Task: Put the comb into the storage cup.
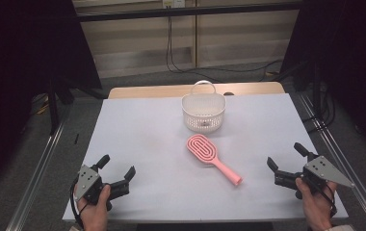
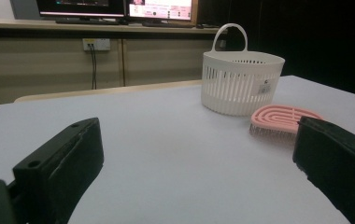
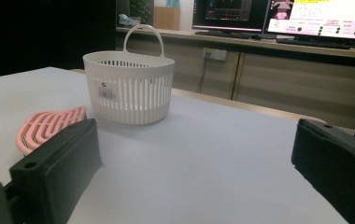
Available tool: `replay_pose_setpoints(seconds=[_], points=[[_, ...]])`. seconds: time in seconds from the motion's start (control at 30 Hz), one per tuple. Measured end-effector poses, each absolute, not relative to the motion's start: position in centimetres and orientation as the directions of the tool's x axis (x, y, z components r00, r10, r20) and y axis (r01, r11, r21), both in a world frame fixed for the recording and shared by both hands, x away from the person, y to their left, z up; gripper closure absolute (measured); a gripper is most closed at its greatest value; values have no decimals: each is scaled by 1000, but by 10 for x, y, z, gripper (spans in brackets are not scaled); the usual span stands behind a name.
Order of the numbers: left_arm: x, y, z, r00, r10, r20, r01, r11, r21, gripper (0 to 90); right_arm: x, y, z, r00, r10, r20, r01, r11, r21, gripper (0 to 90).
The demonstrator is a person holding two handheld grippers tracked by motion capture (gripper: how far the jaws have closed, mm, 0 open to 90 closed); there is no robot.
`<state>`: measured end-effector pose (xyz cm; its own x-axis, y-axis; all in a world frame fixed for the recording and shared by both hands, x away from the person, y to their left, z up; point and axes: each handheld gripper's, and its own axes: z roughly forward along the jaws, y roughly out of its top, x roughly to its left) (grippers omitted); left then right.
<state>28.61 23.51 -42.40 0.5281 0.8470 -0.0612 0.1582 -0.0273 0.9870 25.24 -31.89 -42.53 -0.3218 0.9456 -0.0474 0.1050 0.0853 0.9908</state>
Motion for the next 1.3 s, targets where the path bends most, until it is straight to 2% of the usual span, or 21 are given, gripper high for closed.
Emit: replay_pose_setpoints(seconds=[0.3, 0.67, 1.3], points=[[286, 235, -424, 527, 848, -51, 159, -40, 986, 19, 255, -319, -427, -332, 943, -18, 136, 67, 989, 3], [285, 234, -424, 536, 842, -54, 155, -35, 987, 19, 261, -304, -429, -381, 921, -83, 120, 139, 983, 5], [287, 233, -424, 546, 837, -50, 154, -42, 987, 18, 275, -272, -427, -485, 871, -76, 115, 150, 982, 2]])
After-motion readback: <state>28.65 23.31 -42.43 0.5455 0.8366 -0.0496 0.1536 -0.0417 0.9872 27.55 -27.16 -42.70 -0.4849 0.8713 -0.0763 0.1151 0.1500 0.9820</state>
